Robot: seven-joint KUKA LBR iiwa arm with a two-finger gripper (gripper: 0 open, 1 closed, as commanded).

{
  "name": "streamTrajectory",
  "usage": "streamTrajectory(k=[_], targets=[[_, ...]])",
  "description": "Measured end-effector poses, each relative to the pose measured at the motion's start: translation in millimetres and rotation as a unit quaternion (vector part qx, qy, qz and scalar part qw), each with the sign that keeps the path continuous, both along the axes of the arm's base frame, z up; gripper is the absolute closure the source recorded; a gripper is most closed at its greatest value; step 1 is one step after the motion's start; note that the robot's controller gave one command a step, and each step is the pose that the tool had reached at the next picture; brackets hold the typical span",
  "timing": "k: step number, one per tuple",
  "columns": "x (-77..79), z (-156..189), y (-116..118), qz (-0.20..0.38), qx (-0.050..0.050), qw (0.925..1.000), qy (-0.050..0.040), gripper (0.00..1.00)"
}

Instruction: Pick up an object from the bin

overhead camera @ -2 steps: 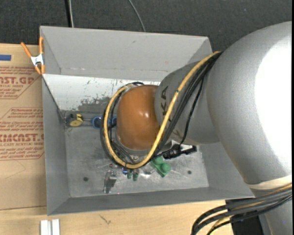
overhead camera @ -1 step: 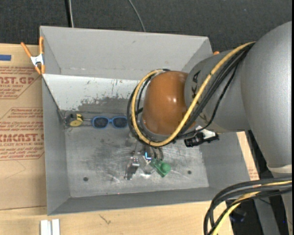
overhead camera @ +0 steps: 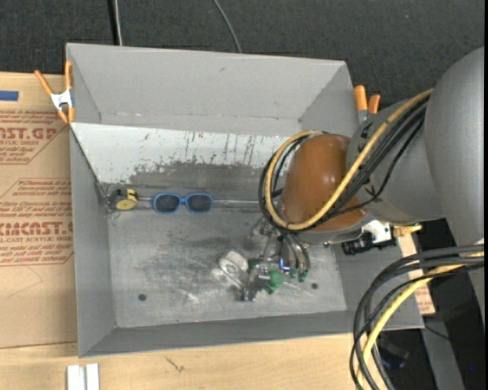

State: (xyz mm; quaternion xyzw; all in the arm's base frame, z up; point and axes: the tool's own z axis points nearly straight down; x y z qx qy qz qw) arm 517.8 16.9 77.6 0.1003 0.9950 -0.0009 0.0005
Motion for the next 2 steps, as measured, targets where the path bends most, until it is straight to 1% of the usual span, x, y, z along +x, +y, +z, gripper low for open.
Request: streamTrajectory(k=[1,2], targets=[[-23.1,-3.5,-3.0,0.024,0.001,0.9996,-0.0110,0.00],[-23.7,-2.0,-3.6,0.024,0.001,0.9997,-0.0070,1.00]])
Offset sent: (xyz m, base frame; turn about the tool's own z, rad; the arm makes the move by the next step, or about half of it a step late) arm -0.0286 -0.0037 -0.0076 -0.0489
